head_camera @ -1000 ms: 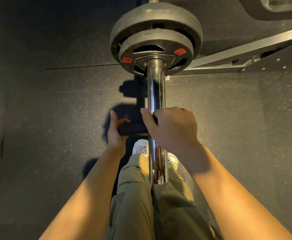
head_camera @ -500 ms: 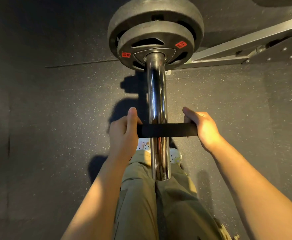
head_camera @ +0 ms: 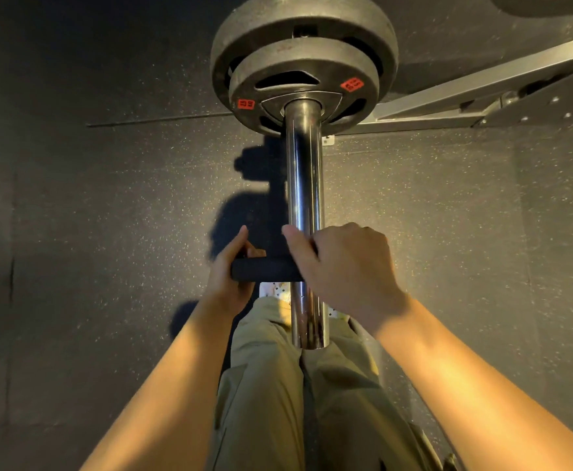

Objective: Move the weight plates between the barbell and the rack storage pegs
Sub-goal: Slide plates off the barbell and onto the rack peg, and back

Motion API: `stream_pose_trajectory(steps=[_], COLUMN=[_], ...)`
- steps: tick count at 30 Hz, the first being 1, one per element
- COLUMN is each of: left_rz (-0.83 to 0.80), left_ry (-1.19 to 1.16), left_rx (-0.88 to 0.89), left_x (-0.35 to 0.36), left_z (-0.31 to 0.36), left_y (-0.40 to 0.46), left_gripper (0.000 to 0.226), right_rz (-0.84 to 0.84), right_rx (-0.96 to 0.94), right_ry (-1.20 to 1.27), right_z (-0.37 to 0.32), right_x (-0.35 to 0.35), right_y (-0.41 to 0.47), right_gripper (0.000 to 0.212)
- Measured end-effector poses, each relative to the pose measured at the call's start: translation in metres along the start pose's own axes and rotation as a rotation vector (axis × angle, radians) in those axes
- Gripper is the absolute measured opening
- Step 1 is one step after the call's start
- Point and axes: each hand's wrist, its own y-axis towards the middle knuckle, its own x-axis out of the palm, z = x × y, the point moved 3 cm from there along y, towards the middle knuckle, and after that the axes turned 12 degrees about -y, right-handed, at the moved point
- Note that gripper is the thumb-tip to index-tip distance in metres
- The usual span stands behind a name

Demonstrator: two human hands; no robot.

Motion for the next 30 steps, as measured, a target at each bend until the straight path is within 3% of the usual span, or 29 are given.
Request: stream_pose_trajectory(steps=[4, 8, 11, 15, 18, 21, 24, 30], left_rz=[-0.022, 0.008, -0.001, -0.187, -0.253, -0.251, -0.234, -0.173], left_ry=[-0.061, 0.141, 0.434, 0.784, 0.881, 0.798, 0.665, 0.404], left_rx=[-0.019, 0.055, 0.178, 0.373, 0.438, 0.364, 0.257, 0.001], left_x=[-0.002, 0.016, 0.041, 0.071, 0.077, 0.075, 0.067, 0.025], left_z=[-0.006, 0.015, 0.040, 0.050, 0.049, 0.050, 0.047, 0.024], left_y=[0.000, -0.009, -0.027, -0.060, -0.076, -0.075, -0.068, -0.051], left_gripper=[0.033, 0.032, 0.043, 0.059, 0.074, 0.066, 0.049, 0.049], right_rz=[0.177, 0.289, 0.164, -0.079, -0.134, -0.113, -0.066, -0.111], right_rx=[0.007, 0.039, 0.197, 0.376, 0.432, 0.429, 0.438, 0.359], right_ry=[0.052, 0.191, 0.520, 1.003, 1.275, 1.238, 1.041, 0.443], right_z=[0.000, 0.016, 0.042, 0.079, 0.086, 0.083, 0.073, 0.034], right_x=[0.003, 0.009, 0.023, 0.053, 0.066, 0.063, 0.052, 0.023], right_y=[-0.003, -0.004, -0.002, 0.004, 0.008, 0.005, -0.006, -0.020], right_gripper=[0.056, 0.052, 0.049, 0.044, 0.040, 0.043, 0.053, 0.060])
